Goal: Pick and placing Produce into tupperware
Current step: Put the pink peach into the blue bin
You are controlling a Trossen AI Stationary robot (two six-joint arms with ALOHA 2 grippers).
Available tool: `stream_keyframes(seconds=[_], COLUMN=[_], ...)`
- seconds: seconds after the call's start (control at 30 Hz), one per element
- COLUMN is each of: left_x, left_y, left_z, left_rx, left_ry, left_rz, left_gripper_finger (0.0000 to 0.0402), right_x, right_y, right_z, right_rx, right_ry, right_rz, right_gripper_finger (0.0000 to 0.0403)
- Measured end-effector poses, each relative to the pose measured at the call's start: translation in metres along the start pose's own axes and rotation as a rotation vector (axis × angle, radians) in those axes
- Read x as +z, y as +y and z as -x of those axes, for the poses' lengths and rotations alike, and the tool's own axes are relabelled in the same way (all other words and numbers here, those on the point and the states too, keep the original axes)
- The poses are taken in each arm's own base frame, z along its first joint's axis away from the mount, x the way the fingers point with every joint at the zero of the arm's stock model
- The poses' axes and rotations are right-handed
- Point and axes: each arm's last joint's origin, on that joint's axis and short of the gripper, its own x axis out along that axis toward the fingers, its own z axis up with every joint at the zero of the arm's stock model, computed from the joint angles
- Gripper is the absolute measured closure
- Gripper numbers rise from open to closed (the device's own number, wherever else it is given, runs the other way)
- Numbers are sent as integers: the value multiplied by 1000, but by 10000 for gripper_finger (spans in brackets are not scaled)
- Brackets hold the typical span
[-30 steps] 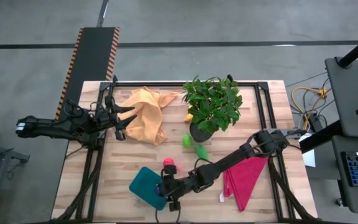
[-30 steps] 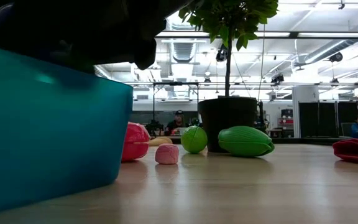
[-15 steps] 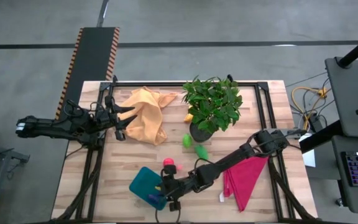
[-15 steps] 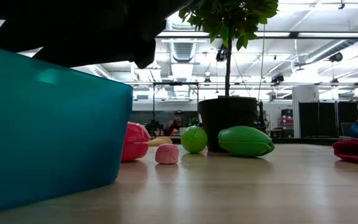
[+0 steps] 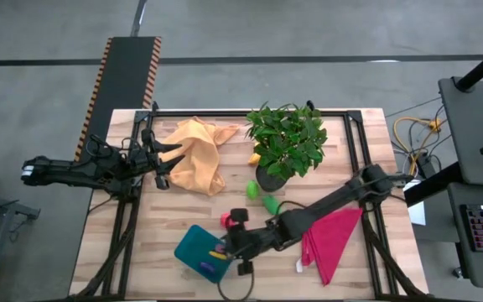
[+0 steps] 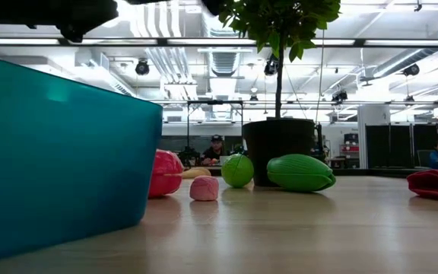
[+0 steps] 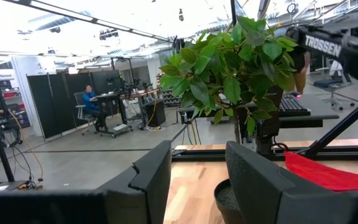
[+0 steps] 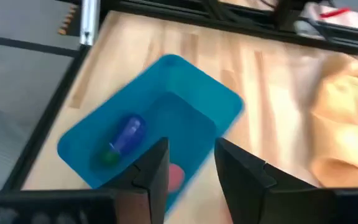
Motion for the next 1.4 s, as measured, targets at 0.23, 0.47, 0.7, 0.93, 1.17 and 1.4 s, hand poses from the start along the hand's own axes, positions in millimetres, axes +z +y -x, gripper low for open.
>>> stream_keyframes(seconds=[0.23, 0.47, 0.7, 0.93, 1.17, 1.4], left_x=[0, 0, 0, 0, -1, -2], left_y=[0, 0, 0, 0, 0, -1], left_z=[0, 0, 0, 0, 0, -2], left_rx=[0, 1, 1, 1, -2, -4], left_ry=[0, -2, -2, -4, 8, 20], left_rz=[0, 1, 1, 1, 3, -1], left_gripper_finger=[262, 262, 262, 262, 262, 262], right_x=[-25, -71, -131, -167, -167, -163], right_y=[12, -2, -30, -40, -35, -27], right_z=[35, 65, 86, 74, 47, 15], right_rx=[-24, 7, 19, -55, -107, -132], right_ry=[20, -106, -313, -311, -269, -210], right_rz=[59, -9, -92, -176, -185, -161], right_gripper_finger=[302, 318, 330, 308, 228, 168])
